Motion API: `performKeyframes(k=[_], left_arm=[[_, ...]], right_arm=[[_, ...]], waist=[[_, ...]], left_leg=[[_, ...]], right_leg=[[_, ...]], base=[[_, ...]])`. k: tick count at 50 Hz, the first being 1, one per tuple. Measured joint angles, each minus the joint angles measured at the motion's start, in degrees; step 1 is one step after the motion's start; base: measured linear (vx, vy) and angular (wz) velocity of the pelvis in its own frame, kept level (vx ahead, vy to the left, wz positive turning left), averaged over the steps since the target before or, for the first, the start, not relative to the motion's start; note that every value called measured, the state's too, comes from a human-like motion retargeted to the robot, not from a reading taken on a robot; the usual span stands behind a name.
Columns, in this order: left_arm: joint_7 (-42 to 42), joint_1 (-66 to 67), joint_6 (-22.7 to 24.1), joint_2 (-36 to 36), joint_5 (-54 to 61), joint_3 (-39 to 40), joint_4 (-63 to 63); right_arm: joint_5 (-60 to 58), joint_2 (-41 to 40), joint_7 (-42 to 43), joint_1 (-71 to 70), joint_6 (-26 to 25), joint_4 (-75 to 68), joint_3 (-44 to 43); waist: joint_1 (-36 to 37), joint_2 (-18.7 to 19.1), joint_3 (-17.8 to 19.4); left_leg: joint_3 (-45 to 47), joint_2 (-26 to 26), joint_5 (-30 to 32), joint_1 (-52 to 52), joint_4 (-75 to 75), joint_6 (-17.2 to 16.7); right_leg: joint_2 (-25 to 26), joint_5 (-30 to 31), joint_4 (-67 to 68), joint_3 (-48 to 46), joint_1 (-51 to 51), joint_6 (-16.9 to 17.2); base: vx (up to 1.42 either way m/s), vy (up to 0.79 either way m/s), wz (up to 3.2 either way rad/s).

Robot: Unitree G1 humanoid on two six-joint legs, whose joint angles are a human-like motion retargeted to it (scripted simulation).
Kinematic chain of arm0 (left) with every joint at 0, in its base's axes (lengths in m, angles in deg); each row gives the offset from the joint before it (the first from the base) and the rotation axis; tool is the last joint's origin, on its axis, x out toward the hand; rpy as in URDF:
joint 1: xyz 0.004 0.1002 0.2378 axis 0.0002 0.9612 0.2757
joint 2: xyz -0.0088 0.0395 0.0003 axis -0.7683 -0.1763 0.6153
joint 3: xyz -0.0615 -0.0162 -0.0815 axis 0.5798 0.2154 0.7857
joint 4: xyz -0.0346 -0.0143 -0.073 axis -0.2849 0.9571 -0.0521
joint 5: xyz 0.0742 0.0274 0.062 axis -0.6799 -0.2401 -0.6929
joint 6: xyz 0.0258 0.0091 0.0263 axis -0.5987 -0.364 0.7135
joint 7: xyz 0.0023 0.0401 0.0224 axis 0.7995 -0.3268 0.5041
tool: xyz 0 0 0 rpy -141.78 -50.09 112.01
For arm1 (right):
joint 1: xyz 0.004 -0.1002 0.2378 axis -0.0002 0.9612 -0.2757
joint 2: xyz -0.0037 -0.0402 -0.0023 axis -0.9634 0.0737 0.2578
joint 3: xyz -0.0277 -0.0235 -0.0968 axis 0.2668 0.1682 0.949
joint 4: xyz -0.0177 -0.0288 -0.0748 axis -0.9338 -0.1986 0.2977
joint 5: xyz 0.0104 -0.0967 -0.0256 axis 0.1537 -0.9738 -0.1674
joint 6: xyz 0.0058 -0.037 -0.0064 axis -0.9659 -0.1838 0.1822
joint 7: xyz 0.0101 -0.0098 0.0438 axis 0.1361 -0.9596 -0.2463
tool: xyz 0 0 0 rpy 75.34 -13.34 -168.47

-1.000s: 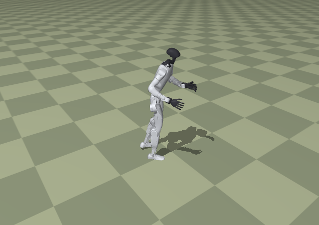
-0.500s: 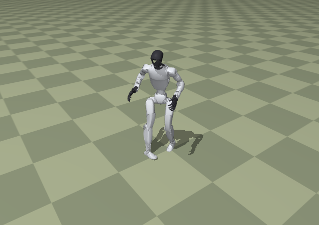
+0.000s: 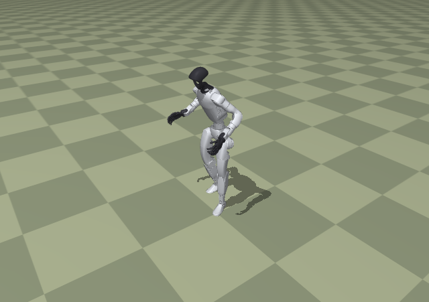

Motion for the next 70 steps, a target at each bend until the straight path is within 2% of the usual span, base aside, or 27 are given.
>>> performKeyframes(k=[5, 8, 12, 16, 20, 25, 28, 30, 31, 32, 33, 35, 37, 39, 41, 43, 45, 48, 50, 52, 55, 57, 58, 60, 62, 66, 70], left_arm=[[2.3, 7.25, 2.46, -6.95, -3.11, -0.87, -7.8], [1.44, 12.41, 2.65, -5.59, -4.52, -2.06, -11.28], [-5.35, 13.0, 1.59, 0.43, -7.49, -7.67, -11.24], [-9.27, 5.26, 1.09, 7.45, -13.59, -15.41, -5.36], [-11.51, -13.16, -1.05, 13.36, -16.63, -21.6, 5.43], [-17.44, -47.79, -4.77, 14.21, -19.79, -26.21, 12.36], [-16.97, -66.72, -6.33, 13.99, -20.42, -24.78, 11.97], [-17.3, -76.96, -5.8, 12.27, -20.5, -23.31, 10.4], [-18.53, -81.0, -4.93, 10.65, -20.24, -22.05, 8.83], [-19.52, -84.59, -3.79, 9.03, -20.44, -21.07, 7.2], [-20.05, -87.32, -2.12, 7.39, -21.56, -20.6, 5.43], [-20.34, -91.0, 0.3, 4.17, -23.57, -20.64, 0.83], [-19.49, -91.7, 1.53, 1.38, -22.99, -20.93, -4.45], [-18.81, -91.98, 2.92, -2.02, -18.85, -21.38, -9.58], [-19.19, -92.61, 4.48, -9.07, -12.94, -22.32, -14.3], [-19.59, -91.3, 7.33, -15.8, -7.5, -22.83, -18.05], [-18.87, -88.72, 8.49, -23.27, -5.7, -21.87, -19.68], [-16.46, -75.22, 7.03, -39.4, -9.51, -14.3, -21.23], [-15.39, -59.22, 4.58, -49.03, -15.3, -3.52, -21.03], [-15.97, -36.54, 3.29, -52.71, -18.55, 14.27, -19.55], [-13.34, 8.71, 4.71, -40.85, -19.55, 51.48, -20.42], [-6.8, 21.84, 2.58, -26.53, -16.4, 60.88, -23.58], [-3.58, 19.83, 0.75, -21.16, -15.76, 56.64, -23.63], [-0.93, 16.45, -3.02, -10.7, -14.91, 45.86, -19.49], [-2.8, 7.71, -6.13, -2.07, -15.11, 30.89, -9.78], [-5.73, -6.23, -4.72, 7.24, -20.96, 7.6, 12.37], [-4.8, -15.28, -2.69, 13.07, -22.89, -6.56, 19.1]], right_arm=[[3.21, 1.0, -3.13, 14.5, 1.7, 3.41, -2.16], [-0.59, 1.51, -2.13, 18.21, 0.83, 3.25, 1.01], [-15.29, -2.5, 7.25, 11.68, -3.91, 0.26, 6.1], [-26.14, -11.33, 14.6, -1.02, -4.42, -2.4, 10.09], [-24.39, -16.78, 14.69, -21.43, -4.69, -13.99, 17.94], [-14.43, -20.73, 23.05, -47.65, -1.69, -22.58, 20.4], [-17.28, -18.65, 20.16, -61.8, -3.08, -15.68, 16.16], [-16.91, -15.87, 14.22, -71.9, -4.22, -10.34, 16.41], [-16.82, -13.94, 15.8, -77.38, -3.57, -8.33, 17.63], [-17.68, -11.86, 16.63, -82.69, -3.3, -6.52, 19.22], [-20.47, -9.45, 15.97, -87.65, -3.8, -5.11, 21.58], [-24.75, -4.54, 15.45, -95.22, -4.45, -1.69, 25.15], [-34.29, 2.88, 17.53, -99.44, -13.09, -0.42, 25.74], [-30.93, 7.25, 14.64, -101.88, -12.26, 2.89, 27.59], [-17.8, 11.11, 7.25, -103.97, -6.67, 7.04, 31.4], [-10.94, 17.73, 7.61, -104.74, -3.47, 10.03, 33.79], [-4.83, 25.19, 3.3, -103.47, -1.24, 12.32, 35.28], [5.23, 34.69, -5.33, -96.27, 0.94, 17.24, 33.65], [11.19, 41.58, -12.75, -87.06, 1.05, 21.31, 28.85], [3.23, 50.63, 0.4, -74.36, 1.95, 22.59, 18.88], [4.71, 57.66, -3.97, -47.76, 5.02, 20.84, -2.62], [3.17, 42.36, -7.32, -15.02, 5.3, 22.67, -27.52], [2.21, 31.2, -8.17, -0.77, 4.3, 24.69, -35.79], [-1.53, 15.58, -11.92, 7.9, 0.05, 19.08, -33.56], [-3.61, 3.38, -6.64, 2.23, -3.03, 6.38, -20.92], [4.68, -12.36, 1.11, -12.03, 0.41, -15.33, 1.17], [-1.26, -18.25, 2.54, -21.63, 0.1, -22.6, 11.54]], waist=[[2.61, -1.52, 6.08], [2.27, -2.17, 8.46], [-0.29, -5.13, 9.31], [0.65, -3.52, 9.31], [-0.62, -1.93, 9.31], [1.37, -1.05, 7.92], [3.4, -0.69, 4.05], [3.39, -0.89, 0.86], [2.7, -1.03, -0.26], [1.91, -1.26, -1.27], [0.92, -1.68, -2.05], [-0.22, -2.45, -2.44], [1.2, -1.77, -5.84], [1.81, -2.12, -10.51], [1.55, -2.62, -13.91], [3.15, -2.95, -15.46], [4.34, -3.91, -16.38], [4.74, -3.63, -17.21], [5.3, -2.52, -16.25], [6.22, -1.21, -13.49], [2.8, 2.92, -9.88], [0.71, 1.23, -5.69], [2.99, 1.57, -3.16], [3.66, 1.95, 1.75], [2.1, 0.9, 4.98], [1.38, -0.63, 8.1], [2.65, -0.64, 7.43]], left_leg=[[-2.15, 0.68, 6.42, -10.87, -0.65, -3.07], [-13.14, -1.66, 6.75, -18.7, 2.84, -1.71], [-21.72, -5.01, 3.25, -28.99, 20.96, 2.31], [-26.5, -1.37, -10.93, -33.71, 36.77, 3.91], [-29.3, 0.3, -20.14, -44.24, 56.27, 7.1], [-28.74, 0.08, -23.12, -45.64, 73.87, 7.57], [-27.48, 0.72, -19.81, -39.05, 69.89, 7.12], [-27.84, -0.06, -12.36, -33.13, 58.37, 7.17], [-28.75, -1.11, -4.46, -29.15, 48.47, 7.67], [-29.75, -2.17, 4.58, -24.63, 37.52, 7.2], [-30.92, -3.29, 15.9, -19.05, 24.43, 4.81], [-33.47, -4.0, 30.78, -7.96, 2.57, -3.53], [-33.51, -0.8, 24.62, -4.06, -5.84, -11.27], [-29.01, -1.48, 18.57, -3.96, -6.96, -11.27], [-24.85, -1.86, 20.58, -3.53, -5.94, -11.27], [-23.94, -1.49, 22.07, -0.37, -2.28, -10.84], [-25.53, -3.63, 21.5, 1.53, 3.84, -6.95], [-33.6, -6.86, 22.57, 2.65, 16.41, -5.98], [-41.85, -9.78, 28.72, 5.89, 19.66, -10.7], [-43.39, -11.42, 22.61, 8.35, 23.87, -10.95], [-35.94, -6.87, -13.18, 3.77, 37.21, -6.36], [-34.36, -5.99, -29.03, 0.97, 41.58, -0.59], [-39.96, -9.68, -32.45, 0.19, 42.83, -0.09], [-42.54, -11.19, -33.7, -3.34, 45.23, 5.71], [-35.4, -6.17, -28.39, -7.73, 41.65, 13.11], [-35.66, -5.39, -17.83, -2.84, 18.24, 5.69], [-31.76, -3.15, -14.0, 0.02, 3.61, 0.19]], right_leg=[[1.1, -0.14, -13.5, -2.64, -2.18, 3.75], [-0.35, 4.54, -18.81, -1.72, -7.4, 3.75], [-3.43, 8.89, -21.85, 0.01, -16.32, 2.97], [0.58, -2.67, -2.13, -0.79, -30.39, -3.75], [3.06, -12.53, 28.77, 2.81, -43.32, -4.74], [-1.26, -18.32, 51.76, -0.36, -46.91, -11.3], [-1.72, -16.64, 48.54, -1.63, -40.21, -13.67], [-0.58, -9.93, 35.94, -1.94, -33.45, -16.02], [-0.06, -1.58, 25.77, -1.72, -29.35, -17.45], [0.2, 8.13, 14.76, -1.42, -24.82, -17.04], [-0.04, 20.54, 2.07, -0.94, -19.43, -12.99], [-0.26, 36.38, -15.28, 1.24, -10.3, -1.28], [3.77, 33.26, -21.38, 0.0, -7.54, 3.75], [3.11, 27.07, -22.44, -1.89, -7.41, 3.75], [0.84, 25.78, -21.09, -4.42, -6.92, 3.75], [-0.13, 25.98, -18.28, -4.48, -3.54, 3.75], [-1.92, 25.72, -15.14, -1.59, -0.43, 3.31], [-2.02, 31.16, -10.12, 3.38, 4.11, -1.18], [-0.54, 35.16, -6.95, 8.04, 7.28, -3.41], [-0.2, 19.82, -0.94, 10.4, 8.96, -4.33], [1.56, -12.35, 7.68, 7.23, 5.9, -3.13], [2.22, -25.0, 15.28, 4.5, 0.81, -7.45], [3.06, -27.71, 19.31, 4.06, -2.23, -11.0], [3.21, -27.05, 24.63, 2.9, -7.42, -13.99], [1.23, -22.32, 22.24, 1.58, -10.41, -11.97], [0.1, -11.1, 2.36, -0.26, -7.22, -7.77], [0.03, -3.4, -7.1, -2.43, -6.49, -6.5]], base=[[-0.62, -0.33, 0.04], [-0.67, -0.05, -0.12], [-0.61, 0.04, -0.32], [-0.46, 0.02, -1.1], [-0.38, 0.0, -0.12], [-0.19, -0.09, 0.32], [-0.09, -0.15, 0.12], [-0.22, -0.17, 0.16], [-0.32, -0.17, 0.31], [-0.33, -0.16, 0.45], [-0.3, -0.15, 0.49], [-0.26, -0.21, 0.35], [-0.32, -0.34, -0.1], [-0.44, -0.01, 0.0], [-0.45, 0.06, 0.12], [-0.35, -0.09, -0.07], [-0.38, -0.04, -0.04], [-0.38, -0.05, -0.13], [-0.39, -0.03, -0.23], [-0.48, -0.02, -0.07], [-0.65, -0.06, 0.35], [-0.75, 0.01, 0.46], [-0.77, 0.0, 0.3], [-0.78, -0.02, 0.61], [-0.7, -0.04, 0.95], [-0.54, -0.01, 0.1], [-0.44, 0.0, -0.44]])
